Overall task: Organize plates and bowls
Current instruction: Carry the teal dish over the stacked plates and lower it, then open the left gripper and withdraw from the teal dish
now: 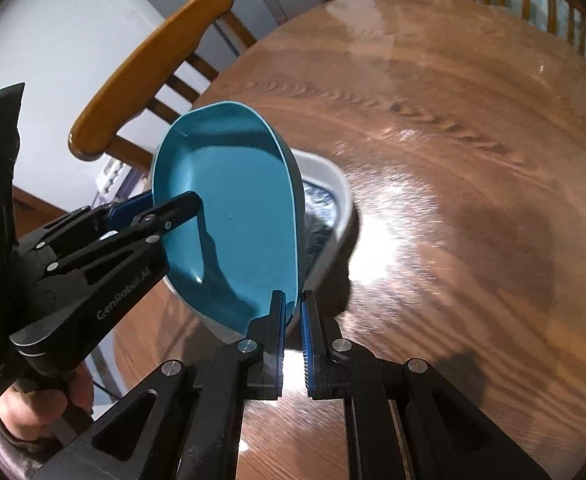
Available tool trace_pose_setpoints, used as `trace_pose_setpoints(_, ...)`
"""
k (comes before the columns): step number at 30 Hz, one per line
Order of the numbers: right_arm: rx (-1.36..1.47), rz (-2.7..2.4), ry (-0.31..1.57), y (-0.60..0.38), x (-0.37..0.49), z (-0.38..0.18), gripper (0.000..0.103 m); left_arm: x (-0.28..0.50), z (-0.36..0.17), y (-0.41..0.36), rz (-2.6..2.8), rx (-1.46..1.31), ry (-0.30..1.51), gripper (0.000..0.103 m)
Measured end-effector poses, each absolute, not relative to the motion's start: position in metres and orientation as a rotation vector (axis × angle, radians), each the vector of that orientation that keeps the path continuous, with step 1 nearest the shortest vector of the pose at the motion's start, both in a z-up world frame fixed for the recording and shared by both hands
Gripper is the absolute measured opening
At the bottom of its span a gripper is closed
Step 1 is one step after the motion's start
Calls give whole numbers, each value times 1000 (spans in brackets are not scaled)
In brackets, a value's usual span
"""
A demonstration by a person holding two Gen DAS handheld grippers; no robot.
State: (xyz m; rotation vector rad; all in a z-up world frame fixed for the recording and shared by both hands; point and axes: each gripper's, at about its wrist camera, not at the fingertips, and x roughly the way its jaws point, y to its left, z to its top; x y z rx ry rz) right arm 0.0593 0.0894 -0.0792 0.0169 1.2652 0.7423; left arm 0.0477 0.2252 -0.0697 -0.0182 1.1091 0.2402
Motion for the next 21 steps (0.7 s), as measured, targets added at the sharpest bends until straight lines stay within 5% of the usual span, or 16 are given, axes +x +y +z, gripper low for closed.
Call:
trace_pose_setpoints(7, 44, 729, 1348, 105, 64, -94, 9, 58, -86, 231, 231, 40, 1189, 26)
trace_pose_setpoints(13, 75, 713, 1403, 108, 70, -101, 10, 69, -94, 217, 220, 156, 1221, 39)
trace_pose_setpoints(15, 94, 705, 1415, 108, 73, -102, 11, 71, -93, 216, 217, 151, 1221, 47)
trace_pose_setpoints(17, 99, 703, 1413, 106, 73, -102, 11, 72, -92, 215, 217, 139, 1221, 68)
trace_pose_setpoints(21, 62, 693, 1369, 101, 68, -90, 11, 67, -90, 209, 235, 181, 1209, 78)
